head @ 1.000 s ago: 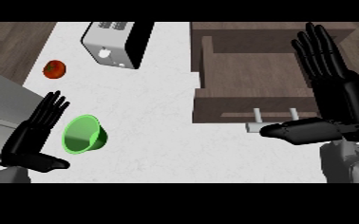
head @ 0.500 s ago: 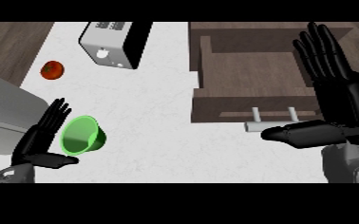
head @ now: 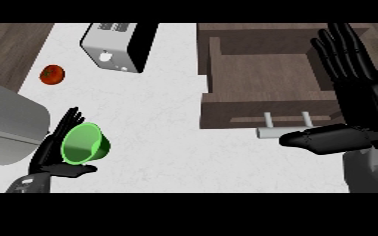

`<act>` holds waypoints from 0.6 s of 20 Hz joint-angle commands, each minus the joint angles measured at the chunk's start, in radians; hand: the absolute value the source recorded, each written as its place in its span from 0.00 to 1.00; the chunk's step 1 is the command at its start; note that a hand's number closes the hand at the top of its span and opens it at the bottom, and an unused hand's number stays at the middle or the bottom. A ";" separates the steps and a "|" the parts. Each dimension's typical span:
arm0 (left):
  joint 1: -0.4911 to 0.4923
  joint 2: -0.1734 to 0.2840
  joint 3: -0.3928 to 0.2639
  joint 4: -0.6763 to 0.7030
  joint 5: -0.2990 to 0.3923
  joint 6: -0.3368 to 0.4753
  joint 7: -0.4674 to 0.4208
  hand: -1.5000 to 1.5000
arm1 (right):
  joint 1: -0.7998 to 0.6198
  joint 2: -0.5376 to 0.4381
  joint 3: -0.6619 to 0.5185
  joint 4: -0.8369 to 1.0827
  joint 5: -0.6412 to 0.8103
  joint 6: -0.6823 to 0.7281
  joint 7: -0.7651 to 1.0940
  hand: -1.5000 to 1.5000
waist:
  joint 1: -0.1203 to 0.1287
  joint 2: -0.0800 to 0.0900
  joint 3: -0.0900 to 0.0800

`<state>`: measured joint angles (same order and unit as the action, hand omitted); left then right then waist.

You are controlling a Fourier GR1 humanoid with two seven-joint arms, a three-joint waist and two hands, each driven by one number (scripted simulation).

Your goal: Pick up the cup, place it into the drawer and close the drawer

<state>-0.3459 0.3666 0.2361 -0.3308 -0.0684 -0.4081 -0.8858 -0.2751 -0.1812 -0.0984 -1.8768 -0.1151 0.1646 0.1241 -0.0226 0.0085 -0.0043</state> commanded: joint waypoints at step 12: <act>-0.062 -0.063 -0.031 0.105 -0.040 -0.054 -0.196 0.00 | -0.048 -0.031 -0.034 0.050 -0.026 0.021 0.011 0.00 | -0.005 0.005 -0.001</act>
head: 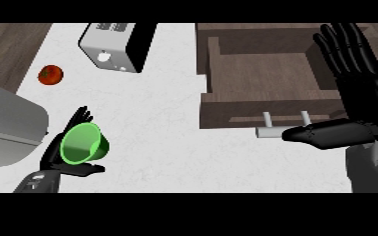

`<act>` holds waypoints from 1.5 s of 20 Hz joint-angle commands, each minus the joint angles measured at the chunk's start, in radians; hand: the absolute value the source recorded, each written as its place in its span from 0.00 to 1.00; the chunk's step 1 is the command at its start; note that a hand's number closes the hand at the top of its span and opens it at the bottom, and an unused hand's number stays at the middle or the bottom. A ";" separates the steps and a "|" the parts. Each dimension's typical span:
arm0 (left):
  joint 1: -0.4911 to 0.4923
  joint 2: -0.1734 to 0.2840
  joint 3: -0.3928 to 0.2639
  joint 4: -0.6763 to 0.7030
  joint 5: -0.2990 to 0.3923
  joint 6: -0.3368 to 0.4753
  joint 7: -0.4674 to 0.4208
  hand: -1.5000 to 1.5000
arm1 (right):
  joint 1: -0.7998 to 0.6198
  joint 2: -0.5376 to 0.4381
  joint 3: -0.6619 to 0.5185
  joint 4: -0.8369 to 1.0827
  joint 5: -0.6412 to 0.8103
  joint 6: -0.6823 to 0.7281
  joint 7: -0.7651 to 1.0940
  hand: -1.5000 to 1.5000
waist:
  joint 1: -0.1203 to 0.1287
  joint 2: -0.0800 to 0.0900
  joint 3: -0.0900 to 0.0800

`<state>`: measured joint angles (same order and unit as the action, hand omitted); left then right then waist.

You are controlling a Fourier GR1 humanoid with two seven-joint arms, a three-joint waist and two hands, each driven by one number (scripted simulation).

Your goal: Pick up the cup, place it into the drawer and close the drawer

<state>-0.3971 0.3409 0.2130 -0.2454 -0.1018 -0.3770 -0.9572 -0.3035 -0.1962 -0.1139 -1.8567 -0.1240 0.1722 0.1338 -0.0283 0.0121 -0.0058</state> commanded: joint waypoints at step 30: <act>-0.227 -0.220 0.137 -0.154 0.157 0.192 -0.155 1.00 | 0.073 0.004 0.010 -0.010 0.024 0.022 -0.044 0.00 | 0.008 -0.009 0.005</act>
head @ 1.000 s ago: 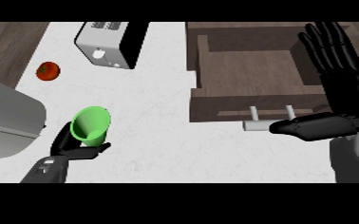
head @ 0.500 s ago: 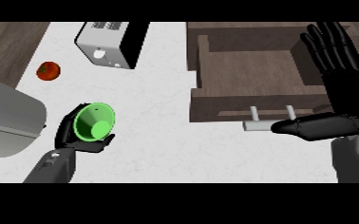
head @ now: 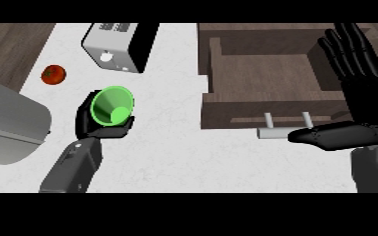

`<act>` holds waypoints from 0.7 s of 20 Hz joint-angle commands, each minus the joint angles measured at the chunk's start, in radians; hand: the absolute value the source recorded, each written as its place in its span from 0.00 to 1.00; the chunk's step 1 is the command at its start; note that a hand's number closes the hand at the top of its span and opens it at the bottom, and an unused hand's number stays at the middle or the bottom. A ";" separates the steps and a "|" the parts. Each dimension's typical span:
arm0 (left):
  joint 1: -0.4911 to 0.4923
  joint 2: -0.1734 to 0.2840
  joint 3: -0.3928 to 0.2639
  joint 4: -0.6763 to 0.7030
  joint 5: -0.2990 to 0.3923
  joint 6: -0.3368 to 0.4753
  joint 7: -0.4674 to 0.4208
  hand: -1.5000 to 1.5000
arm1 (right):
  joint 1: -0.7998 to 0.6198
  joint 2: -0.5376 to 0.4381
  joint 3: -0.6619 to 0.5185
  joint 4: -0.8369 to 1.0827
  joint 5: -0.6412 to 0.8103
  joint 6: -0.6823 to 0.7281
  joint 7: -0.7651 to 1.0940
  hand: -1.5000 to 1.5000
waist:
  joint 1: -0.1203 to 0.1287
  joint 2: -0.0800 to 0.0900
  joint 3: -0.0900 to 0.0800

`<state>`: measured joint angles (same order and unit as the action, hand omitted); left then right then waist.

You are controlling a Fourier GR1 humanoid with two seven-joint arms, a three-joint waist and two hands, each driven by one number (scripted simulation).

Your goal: Pick up the cup, place it into the drawer and close the drawer

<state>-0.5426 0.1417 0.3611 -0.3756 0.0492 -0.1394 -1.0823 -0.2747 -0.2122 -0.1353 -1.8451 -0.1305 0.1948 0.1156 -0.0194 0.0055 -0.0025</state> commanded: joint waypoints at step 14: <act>-0.338 -0.140 -0.215 -0.432 0.036 0.128 0.478 1.00 | 0.037 0.013 0.004 -0.002 0.053 -0.026 -0.019 0.00 | 0.019 -0.014 0.004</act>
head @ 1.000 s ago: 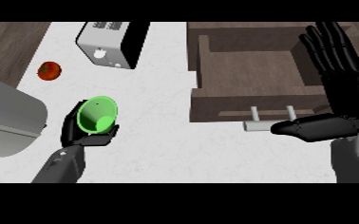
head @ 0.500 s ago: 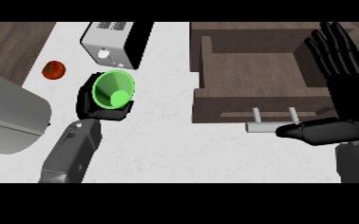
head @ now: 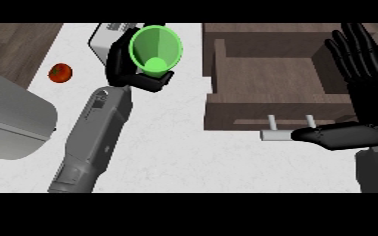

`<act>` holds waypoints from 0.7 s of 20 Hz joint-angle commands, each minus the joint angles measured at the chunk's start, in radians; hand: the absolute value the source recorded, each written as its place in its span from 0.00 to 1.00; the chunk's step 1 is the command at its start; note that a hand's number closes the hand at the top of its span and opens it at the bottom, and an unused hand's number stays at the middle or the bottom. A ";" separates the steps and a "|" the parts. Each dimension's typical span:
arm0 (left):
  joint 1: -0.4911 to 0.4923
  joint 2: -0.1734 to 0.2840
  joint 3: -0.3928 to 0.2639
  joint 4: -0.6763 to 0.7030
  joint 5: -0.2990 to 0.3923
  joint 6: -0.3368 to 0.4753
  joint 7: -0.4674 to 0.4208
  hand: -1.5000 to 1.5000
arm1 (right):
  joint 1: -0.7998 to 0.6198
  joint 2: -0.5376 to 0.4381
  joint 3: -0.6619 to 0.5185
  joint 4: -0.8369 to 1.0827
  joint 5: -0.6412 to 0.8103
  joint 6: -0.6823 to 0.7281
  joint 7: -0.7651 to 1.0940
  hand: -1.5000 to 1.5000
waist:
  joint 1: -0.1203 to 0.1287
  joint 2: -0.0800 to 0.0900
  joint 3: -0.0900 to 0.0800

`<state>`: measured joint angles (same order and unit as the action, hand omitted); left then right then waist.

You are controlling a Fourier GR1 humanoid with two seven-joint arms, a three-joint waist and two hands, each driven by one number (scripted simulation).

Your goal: Pick up the cup, place it into the drawer and close the drawer

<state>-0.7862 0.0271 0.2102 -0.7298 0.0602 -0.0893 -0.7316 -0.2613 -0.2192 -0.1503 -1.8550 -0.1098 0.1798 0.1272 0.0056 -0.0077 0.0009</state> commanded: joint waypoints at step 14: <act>-0.483 -0.027 -0.294 0.108 0.161 0.425 0.496 1.00 | -0.034 -0.018 -0.023 0.043 -0.038 0.036 -0.023 0.00 | -0.055 0.014 0.000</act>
<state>-1.1711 0.0010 -0.0206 -0.7064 0.1656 0.2487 -0.3206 -0.2846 -0.2267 -0.1684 -1.8163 -0.1257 0.1965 0.0980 -0.0320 0.0032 0.0008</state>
